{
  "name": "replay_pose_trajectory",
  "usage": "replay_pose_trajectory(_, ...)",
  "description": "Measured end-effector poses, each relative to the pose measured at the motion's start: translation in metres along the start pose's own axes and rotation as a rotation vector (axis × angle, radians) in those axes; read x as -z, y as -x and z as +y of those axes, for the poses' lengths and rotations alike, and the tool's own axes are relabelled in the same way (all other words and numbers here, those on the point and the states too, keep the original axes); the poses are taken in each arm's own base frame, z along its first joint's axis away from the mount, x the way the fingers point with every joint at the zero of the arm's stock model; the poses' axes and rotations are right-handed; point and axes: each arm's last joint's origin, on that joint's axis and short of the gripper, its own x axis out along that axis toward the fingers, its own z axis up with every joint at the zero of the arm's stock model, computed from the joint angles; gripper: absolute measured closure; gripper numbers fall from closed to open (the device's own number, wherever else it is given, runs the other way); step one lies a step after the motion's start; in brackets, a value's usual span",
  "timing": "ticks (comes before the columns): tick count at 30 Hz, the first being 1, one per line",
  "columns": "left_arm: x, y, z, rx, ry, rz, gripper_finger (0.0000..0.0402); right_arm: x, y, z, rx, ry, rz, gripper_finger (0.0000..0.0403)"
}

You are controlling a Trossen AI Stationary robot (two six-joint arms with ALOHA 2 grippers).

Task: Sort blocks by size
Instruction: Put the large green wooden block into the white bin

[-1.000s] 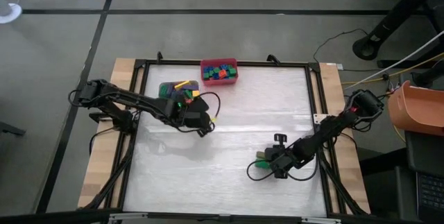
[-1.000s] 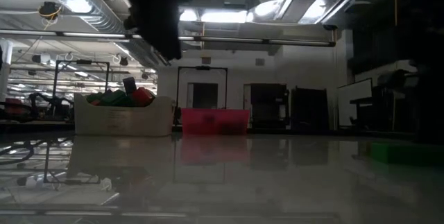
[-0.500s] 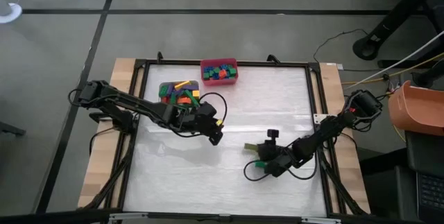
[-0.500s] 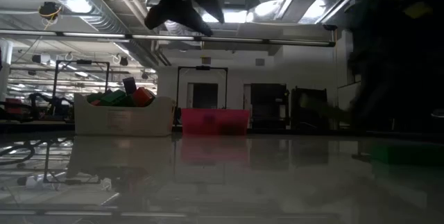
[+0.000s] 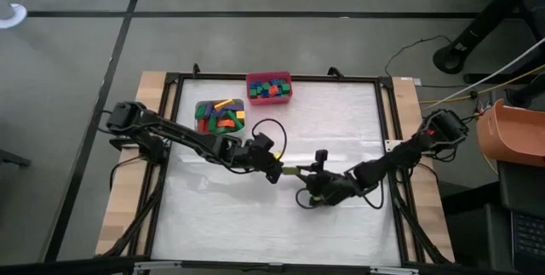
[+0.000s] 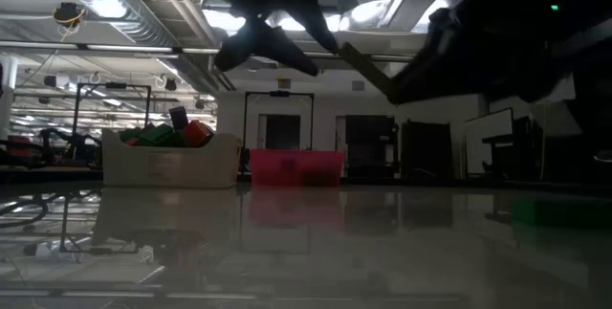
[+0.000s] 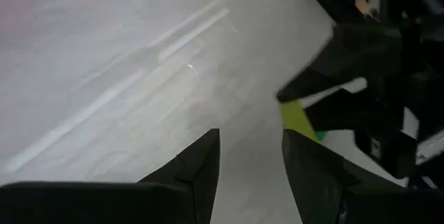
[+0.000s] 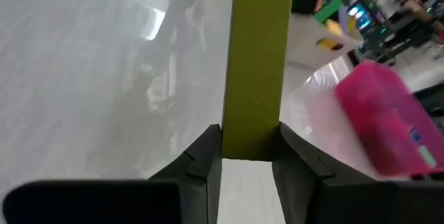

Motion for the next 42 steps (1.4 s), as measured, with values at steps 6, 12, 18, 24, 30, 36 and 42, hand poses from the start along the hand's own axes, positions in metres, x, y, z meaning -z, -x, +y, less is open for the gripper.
replay_pose_trajectory(6, 0.002, -0.006, -0.002, 0.025, 0.018, 0.009, 0.0259, -0.002, -0.007, -0.008, 0.0, 0.016, -0.009, 0.0301)
replay_pose_trajectory(12, -0.001, -0.005, -0.005, 0.062, 0.029, -0.013, 0.0259, -0.002, -0.007, -0.008, 0.007, 0.018, -0.006, 0.0301)
replay_pose_trajectory(18, 0.001, -0.004, -0.007, 0.067, 0.036, -0.011, 0.0259, -0.002, -0.007, -0.008, 0.009, 0.017, -0.007, 0.0301)
replay_pose_trajectory(24, 0.003, -0.002, -0.009, 0.072, 0.059, -0.013, 0.0259, -0.003, -0.009, -0.011, 0.018, 0.005, -0.01, 0.0301)
replay_pose_trajectory(30, 0.006, -0.001, -0.011, 0.086, 0.053, 0.01, 0.0259, -0.005, -0.012, -0.017, 0.087, -0.027, -0.019, 0.0301)
replay_pose_trajectory(36, 0.006, -0.001, -0.011, 0.083, 0.05, 0.0, 0.0259, -0.008, -0.014, -0.019, 0.072, -0.033, -0.037, 0.0301)
replay_pose_trajectory(42, 0.004, -0.002, -0.01, 0.08, 0.05, -0.003, 0.0259, -0.009, -0.013, -0.019, 0.053, -0.011, -0.054, 0.0301)
